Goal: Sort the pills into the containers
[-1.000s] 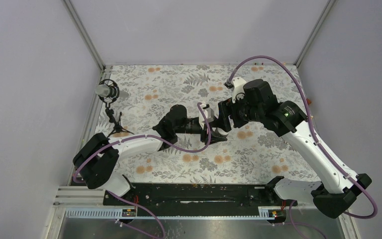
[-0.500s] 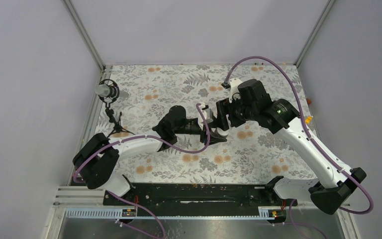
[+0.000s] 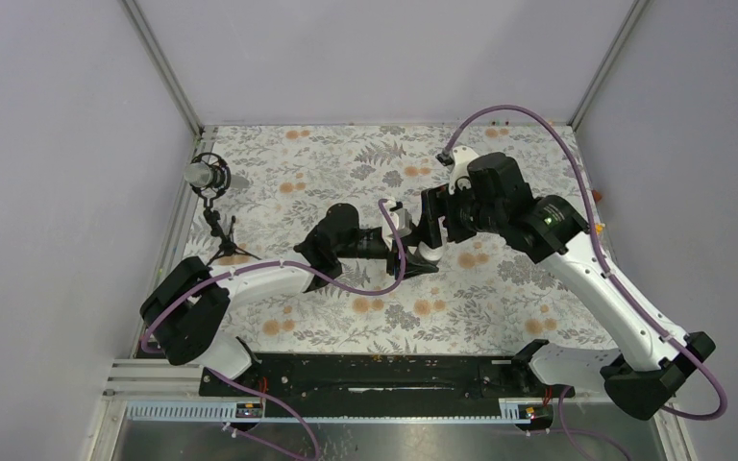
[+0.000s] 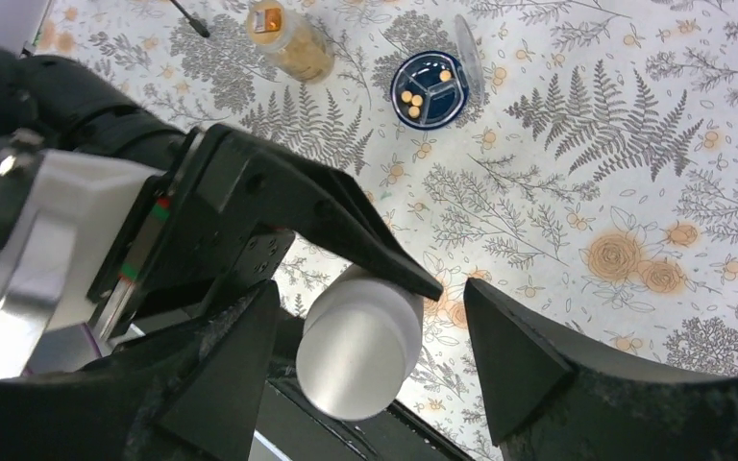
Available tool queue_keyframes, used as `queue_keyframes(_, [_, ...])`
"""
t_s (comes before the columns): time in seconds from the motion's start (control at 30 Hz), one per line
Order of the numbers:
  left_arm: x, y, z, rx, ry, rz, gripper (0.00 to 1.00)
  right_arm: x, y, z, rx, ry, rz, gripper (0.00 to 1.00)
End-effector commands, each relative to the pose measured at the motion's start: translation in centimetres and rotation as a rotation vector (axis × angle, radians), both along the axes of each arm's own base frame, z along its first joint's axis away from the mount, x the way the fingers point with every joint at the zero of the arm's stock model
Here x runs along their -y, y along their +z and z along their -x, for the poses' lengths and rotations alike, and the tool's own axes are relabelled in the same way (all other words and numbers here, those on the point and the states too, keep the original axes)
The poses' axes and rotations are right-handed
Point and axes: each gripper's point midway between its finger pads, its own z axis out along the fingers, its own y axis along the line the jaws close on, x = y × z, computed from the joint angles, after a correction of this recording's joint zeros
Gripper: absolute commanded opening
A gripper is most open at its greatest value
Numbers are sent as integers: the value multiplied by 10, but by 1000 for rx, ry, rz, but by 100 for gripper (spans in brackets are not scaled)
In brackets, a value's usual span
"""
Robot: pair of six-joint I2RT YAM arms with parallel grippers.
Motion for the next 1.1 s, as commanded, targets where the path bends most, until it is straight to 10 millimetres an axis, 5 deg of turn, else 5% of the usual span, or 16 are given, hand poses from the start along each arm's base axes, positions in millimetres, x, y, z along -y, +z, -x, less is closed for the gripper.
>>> queue_keyframes(0.0, [-3,29,-2,70,7,80,0,-1,20,21,22,100,-52,77])
queue_keyframes(0.27, [-3,31,1,76,-25,85,0,8,6,36,-19,199,38,65])
queue_keyframes(0.7, [2,33,-17,-5,55,54,0,-8,-3,13,-28,114,-10,38])
queue_keyframes(1.07, [12,42,-41,-124,160,27,0,-11,-8,-12,79,-104,-104,31])
